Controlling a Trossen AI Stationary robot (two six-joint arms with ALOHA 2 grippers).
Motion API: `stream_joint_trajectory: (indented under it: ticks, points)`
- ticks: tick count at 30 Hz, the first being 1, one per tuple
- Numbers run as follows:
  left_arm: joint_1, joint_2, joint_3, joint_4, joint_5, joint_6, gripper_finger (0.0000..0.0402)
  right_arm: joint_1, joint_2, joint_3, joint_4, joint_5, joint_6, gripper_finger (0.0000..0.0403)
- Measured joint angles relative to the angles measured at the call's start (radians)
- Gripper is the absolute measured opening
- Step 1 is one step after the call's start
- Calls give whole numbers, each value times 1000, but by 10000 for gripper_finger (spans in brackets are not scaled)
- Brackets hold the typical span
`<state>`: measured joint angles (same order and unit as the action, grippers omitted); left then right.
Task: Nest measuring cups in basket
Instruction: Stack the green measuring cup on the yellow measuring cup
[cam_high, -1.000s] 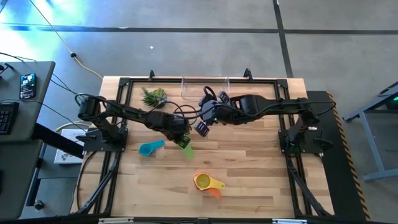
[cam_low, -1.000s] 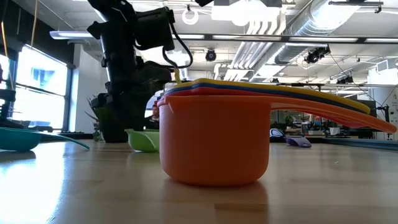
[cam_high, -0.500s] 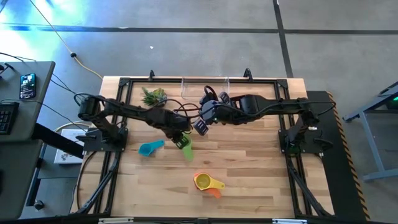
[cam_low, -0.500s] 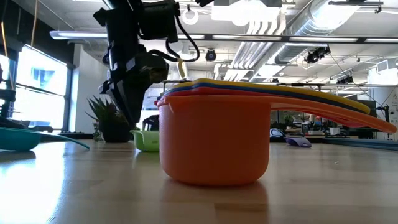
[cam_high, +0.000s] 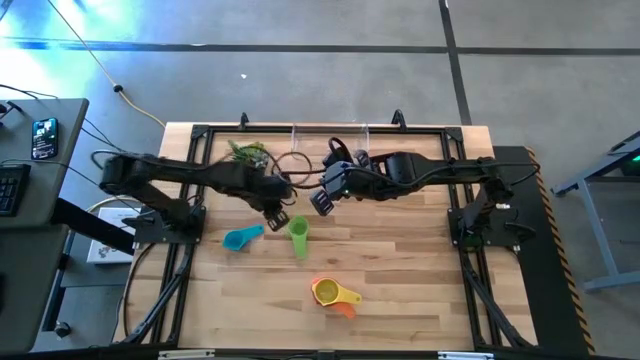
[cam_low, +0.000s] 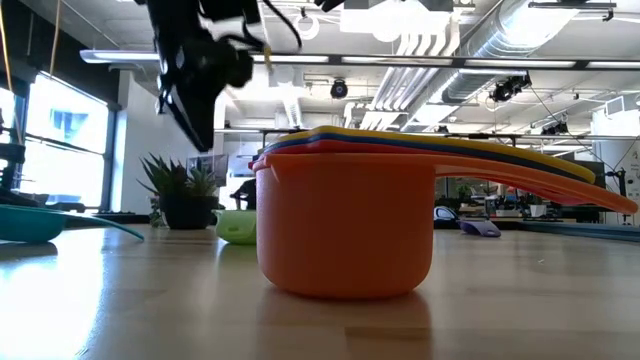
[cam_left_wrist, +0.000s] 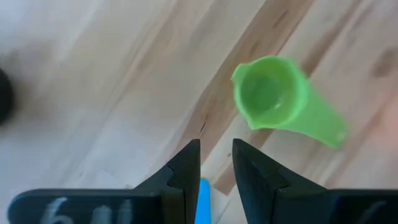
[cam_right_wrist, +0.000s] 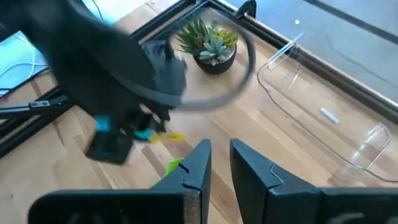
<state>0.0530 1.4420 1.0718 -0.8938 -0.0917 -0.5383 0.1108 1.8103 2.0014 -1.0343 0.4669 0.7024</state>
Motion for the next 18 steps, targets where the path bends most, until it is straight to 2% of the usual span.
stream_joint_trajectory:
  ticks: [5,11,18]
  points:
    - [-8,-152,0,-41,-3,20,85,0,0,0,3,-36,27,64]
    - [-9,-318,0,-57,-3,28,85,0,12,0,1,-49,140,110]
    - [-9,-446,0,-66,-3,45,85,-18,87,-2,0,-95,241,139]
